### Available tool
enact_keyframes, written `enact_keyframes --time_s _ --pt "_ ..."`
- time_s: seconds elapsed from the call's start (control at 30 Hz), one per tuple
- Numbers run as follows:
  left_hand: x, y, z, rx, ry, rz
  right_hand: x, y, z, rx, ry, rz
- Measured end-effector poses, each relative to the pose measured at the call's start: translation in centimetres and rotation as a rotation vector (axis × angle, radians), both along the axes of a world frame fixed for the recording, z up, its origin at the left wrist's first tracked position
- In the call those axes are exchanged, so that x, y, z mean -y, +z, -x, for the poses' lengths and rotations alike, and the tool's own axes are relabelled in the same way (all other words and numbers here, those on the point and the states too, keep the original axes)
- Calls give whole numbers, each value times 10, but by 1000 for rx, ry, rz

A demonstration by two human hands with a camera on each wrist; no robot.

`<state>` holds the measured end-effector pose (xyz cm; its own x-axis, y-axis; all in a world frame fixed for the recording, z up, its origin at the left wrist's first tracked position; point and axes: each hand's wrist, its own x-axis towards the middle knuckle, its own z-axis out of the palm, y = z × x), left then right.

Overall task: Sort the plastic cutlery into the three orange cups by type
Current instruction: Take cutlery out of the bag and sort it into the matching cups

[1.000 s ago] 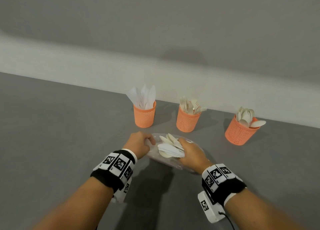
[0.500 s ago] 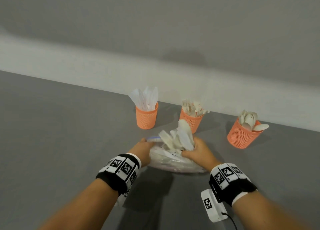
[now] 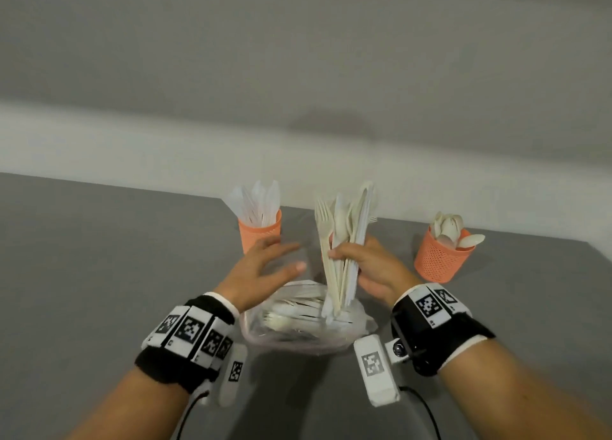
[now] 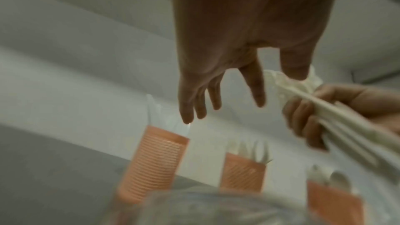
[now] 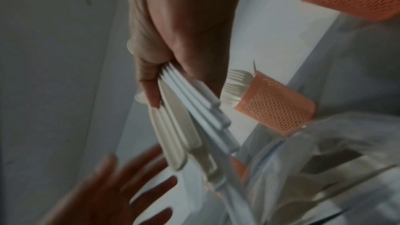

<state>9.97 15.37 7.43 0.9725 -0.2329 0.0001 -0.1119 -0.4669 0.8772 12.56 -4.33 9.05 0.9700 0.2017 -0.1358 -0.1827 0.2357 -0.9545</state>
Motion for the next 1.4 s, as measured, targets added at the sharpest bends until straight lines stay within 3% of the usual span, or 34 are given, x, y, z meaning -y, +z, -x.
enact_keyframes --time_s 0.07,0.17,0.23,0.37,0.5,0.67,0.73,0.9,1.17,1.4 --pt "19 10 3 -126 -92 214 -16 6 6 15 92 29" --pt "37 2 1 -382 -179 686 -40 13 13 27 118 53" --pt "37 0 2 -429 -247 826 -48 16 13 19 108 78" --pt "29 3 2 -413 -276 748 -50 17 8 100 179 380" --pt "27 1 -2 -346 -213 697 -53 23 8 130 288 551" --pt "20 1 -7 -356 -88 825 -54 32 6 284 199 701" --pt "14 3 -11 -372 -53 906 -53 31 3 316 144 714" --pt "4 6 -15 -356 -110 888 -51 34 -3 319 145 643" --pt "-7 9 -21 -296 -114 915 -61 31 -9 308 134 699" --pt "-22 12 -28 -256 -79 816 -71 36 -19 274 242 668"
